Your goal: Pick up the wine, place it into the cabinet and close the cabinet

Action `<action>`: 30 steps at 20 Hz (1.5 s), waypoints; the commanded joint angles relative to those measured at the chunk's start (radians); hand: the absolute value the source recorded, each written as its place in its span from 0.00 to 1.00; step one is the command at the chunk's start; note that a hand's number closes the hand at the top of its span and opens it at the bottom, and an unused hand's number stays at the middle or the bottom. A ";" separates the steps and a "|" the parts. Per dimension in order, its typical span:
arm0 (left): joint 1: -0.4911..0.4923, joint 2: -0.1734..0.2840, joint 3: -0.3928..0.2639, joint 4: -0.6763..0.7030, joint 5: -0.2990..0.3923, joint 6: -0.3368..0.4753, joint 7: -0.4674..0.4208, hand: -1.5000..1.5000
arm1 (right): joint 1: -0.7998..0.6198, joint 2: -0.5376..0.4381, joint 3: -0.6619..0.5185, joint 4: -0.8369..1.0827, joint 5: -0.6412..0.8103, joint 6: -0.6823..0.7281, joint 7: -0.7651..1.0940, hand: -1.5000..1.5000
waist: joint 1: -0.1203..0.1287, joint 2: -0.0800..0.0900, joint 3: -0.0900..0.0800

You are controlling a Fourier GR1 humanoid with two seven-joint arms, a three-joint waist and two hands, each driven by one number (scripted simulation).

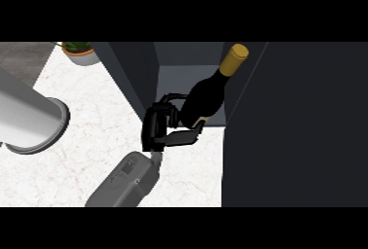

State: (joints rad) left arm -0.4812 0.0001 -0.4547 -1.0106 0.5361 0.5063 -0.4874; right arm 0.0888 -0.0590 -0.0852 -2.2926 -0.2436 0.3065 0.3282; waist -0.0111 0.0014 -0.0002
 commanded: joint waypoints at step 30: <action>-0.382 0.000 -0.015 0.583 0.480 -0.263 -0.234 1.00 | -0.056 0.002 -0.002 0.067 -0.026 -0.002 -0.002 0.00 | -0.028 0.008 -0.001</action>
State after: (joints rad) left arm -0.7948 0.0000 -0.4718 -0.5015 0.9712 0.2763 -0.7072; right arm 0.0677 -0.0452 -0.0699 -2.2539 -0.2462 0.3029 0.3230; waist -0.0313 0.0068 -0.0007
